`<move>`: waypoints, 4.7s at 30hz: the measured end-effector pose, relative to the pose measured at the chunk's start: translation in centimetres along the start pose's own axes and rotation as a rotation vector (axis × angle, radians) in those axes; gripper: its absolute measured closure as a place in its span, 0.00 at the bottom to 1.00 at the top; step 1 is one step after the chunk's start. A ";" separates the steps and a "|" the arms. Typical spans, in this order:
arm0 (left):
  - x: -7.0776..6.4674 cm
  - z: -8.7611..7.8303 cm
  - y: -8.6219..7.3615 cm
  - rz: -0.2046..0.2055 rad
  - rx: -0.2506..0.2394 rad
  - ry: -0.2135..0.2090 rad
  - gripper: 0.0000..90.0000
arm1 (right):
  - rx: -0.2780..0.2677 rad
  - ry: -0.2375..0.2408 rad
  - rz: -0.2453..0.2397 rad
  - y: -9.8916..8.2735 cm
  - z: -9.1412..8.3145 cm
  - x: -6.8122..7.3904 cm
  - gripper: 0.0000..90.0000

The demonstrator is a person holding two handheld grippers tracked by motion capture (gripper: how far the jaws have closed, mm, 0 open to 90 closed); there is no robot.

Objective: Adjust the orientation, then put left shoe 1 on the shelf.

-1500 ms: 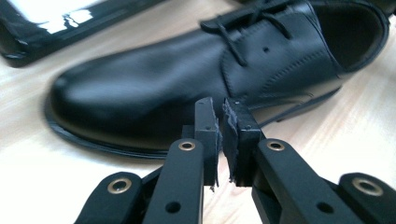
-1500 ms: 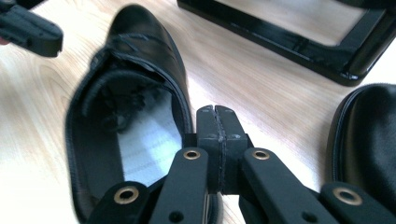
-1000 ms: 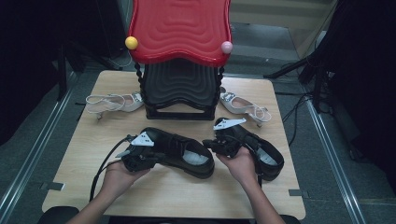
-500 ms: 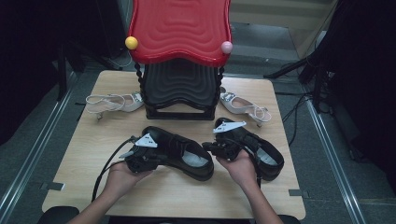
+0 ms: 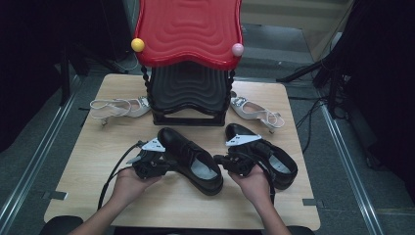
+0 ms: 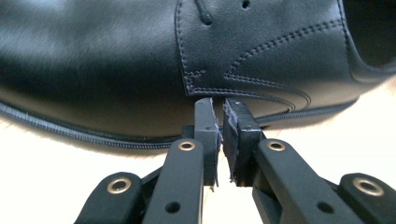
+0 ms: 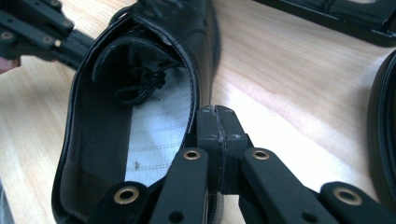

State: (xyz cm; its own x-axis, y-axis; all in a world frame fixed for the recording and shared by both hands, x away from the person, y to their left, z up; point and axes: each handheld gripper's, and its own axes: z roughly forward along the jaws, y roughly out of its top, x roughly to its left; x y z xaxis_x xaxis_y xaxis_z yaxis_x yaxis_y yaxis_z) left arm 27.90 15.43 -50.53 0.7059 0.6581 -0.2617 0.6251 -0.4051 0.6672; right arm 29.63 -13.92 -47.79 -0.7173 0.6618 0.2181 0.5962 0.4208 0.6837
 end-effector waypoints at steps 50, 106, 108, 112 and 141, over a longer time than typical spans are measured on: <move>-0.1 2.6 2.7 -0.016 0.026 -0.063 1.00 | 0.027 -0.078 0.055 -1.7 -0.8 1.2 1.00; 2.1 -5.6 10.9 0.067 -0.055 -0.098 0.85 | 0.110 0.046 0.197 2.0 -2.1 4.0 0.67; 2.0 -6.0 11.4 0.073 -0.056 -0.098 0.89 | 0.121 0.055 0.195 2.1 -1.8 4.3 0.67; 1.9 -6.8 12.5 0.099 -0.072 -0.086 0.90 | 0.151 0.066 0.207 2.3 -1.0 4.6 0.68; 3.0 -13.2 22.3 0.175 -0.156 -0.033 0.97 | 0.281 0.019 0.155 3.2 4.6 6.4 0.65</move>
State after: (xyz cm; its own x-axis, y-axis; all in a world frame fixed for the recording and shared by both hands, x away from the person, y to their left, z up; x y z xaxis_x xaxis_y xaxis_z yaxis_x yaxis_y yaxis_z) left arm 39.54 16.72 -27.25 0.8111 0.5644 -0.1534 0.4347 -0.4063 0.8037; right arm 28.65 -5.52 -47.38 -0.6154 0.7207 0.3192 0.7730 0.4725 0.4233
